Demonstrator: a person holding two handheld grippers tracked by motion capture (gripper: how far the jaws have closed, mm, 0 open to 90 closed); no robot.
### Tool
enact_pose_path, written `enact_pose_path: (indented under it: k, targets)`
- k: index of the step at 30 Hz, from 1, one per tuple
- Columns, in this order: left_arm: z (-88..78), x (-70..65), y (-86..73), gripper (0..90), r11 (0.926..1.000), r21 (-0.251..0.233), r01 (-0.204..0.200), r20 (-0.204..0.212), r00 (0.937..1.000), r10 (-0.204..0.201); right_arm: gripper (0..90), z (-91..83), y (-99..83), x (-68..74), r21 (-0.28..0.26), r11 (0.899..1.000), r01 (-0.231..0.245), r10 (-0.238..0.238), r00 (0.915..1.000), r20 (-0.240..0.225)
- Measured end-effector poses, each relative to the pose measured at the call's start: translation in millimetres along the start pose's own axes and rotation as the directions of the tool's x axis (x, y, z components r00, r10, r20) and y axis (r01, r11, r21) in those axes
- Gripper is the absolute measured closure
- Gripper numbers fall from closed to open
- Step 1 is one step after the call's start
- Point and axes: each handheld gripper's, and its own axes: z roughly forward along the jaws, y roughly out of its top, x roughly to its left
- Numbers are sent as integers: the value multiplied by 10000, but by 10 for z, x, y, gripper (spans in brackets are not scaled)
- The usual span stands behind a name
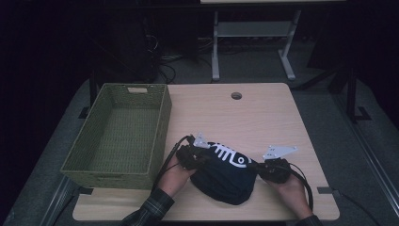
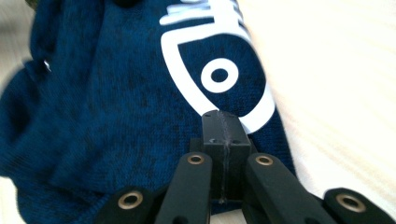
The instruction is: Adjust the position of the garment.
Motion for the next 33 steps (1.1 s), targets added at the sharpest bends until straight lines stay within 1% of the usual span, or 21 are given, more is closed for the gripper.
enact_pose_path:
  k: [2, 6, 7, 9, 12, 13, 14, 15, 16, 17, 18, 20, 23, 24, 25, 28, 29, 30, 31, 32, 33]
  targets:
    - [66, 28, -19, 900, 9999, 163, -2, -92, 10000, 3, 900, 42, -13, 10, 207, 9998, 61, -61, 10000, 21]
    - [134, 105, -17, 900, 9999, 167, -32, -382, 9993, 38, 900, 74, -49, 48, 431, 9991, -34, 46, 9996, -270]
    - [142, 130, -10, 900, 9999, 147, 16, -380, 9993, -10, 900, 78, -63, 63, 451, 9989, 104, -89, 9994, -342]
    - [156, 156, 1, 900, 9999, 108, 66, -346, 9994, -62, 900, 80, -73, 111, 492, 9987, 153, -135, 9992, -367]
    - [144, 162, 3, 900, 9999, 82, 69, -252, 9997, -67, 900, 67, -68, 131, 457, 9985, 295, -283, 9992, -280]
    - [134, 168, 2, 900, 9999, 15, 152, -171, 9997, -152, 899, 51, -68, 131, 402, 9987, 303, -291, 9991, -298]
    - [111, 183, 5, 899, 9997, -117, 233, -43, 9997, -234, 858, 32, -73, 124, 237, 9987, 447, -440, 9986, -276]
    - [92, 194, 10, 873, 9995, -171, 281, 23, 9996, -281, 811, -4, -73, 134, 156, 9994, 300, -298, 9994, -169]
    - [73, 199, 20, 850, 9988, -270, 401, 58, 9992, -399, 793, -21, -77, 124, 84, 9994, 342, -340, 9993, -163]
    - [48, 206, 35, 821, 9984, -343, 454, 118, 9989, -450, 762, -51, -78, 123, 54, 9997, 233, -232, 9997, -94]
    - [35, 209, 45, 778, 9980, -386, 494, 147, 9987, -488, 712, -80, -90, 105, -87, 9997, 243, -243, 9997, 42]
    - [-2, 220, 64, 728, 9975, -407, 573, 193, 9982, -565, 641, -127, -109, 77, -178, 9998, 119, -115, 9997, 225]
    - [-40, 232, 89, 642, 9964, -518, 676, 228, 9975, -665, 529, -223, -150, 21, -438, 9988, -206, 233, 9978, 622]
    - [-48, 240, 94, 609, 9961, -550, 688, 170, 9975, -679, 498, -253, -169, -10, -495, 9985, -237, 275, 9966, 771]
    - [-50, 245, 94, 581, 9953, -633, 737, 122, 9973, -730, 464, -281, -188, -36, -490, 9980, -404, 445, 9953, 862]
    - [-49, 274, 92, 492, 9940, -659, 875, 2, 9961, -877, 344, -339, -264, -136, -454, 9954, -847, 896, 9886, 1214]
    - [-53, 288, 92, 453, 9935, -650, 934, -41, 9956, -938, 283, -351, -293, -169, -375, 9943, -1002, 1045, 9846, 1399]
    - [-54, 302, 87, 428, 9922, -696, 1037, -38, 9945, -1042, 244, -356, -322, -193, -281, 9924, -1194, 1224, 9790, 1631]
    - [-52, 321, 82, 408, 9910, -724, 1130, -31, 9935, -1136, 200, -357, -352, -223, -205, 9924, -1215, 1232, 9754, 1829]
    - [-50, 331, 79, 383, 9903, -703, 1197, 1, 9928, -1200, 159, -350, -379, -243, -84, 9910, -1336, 1324, 9689, 2092]
    - [-42, 345, 74, 367, 9897, -645, 1278, 60, 9918, -1276, 137, -343, -391, -262, 26, 9909, -1346, 1307, 9663, 2218]
